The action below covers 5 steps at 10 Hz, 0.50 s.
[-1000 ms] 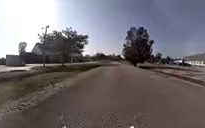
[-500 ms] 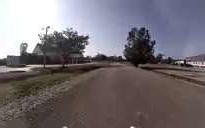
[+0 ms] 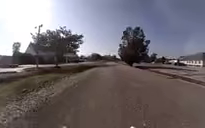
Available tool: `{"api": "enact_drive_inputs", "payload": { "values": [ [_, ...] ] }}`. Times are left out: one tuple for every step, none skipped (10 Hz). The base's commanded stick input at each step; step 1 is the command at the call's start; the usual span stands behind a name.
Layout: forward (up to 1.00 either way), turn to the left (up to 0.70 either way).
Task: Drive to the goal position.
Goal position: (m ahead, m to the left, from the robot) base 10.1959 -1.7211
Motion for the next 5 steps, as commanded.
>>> {"api": "enact_drive_inputs", "payload": {
  "values": [
    [0.70, 0.00],
    [0.70, 0.00],
    [0.70, 0.00],
    [0.70, 0.00],
    [0.70, 0.00]
  ]
}}
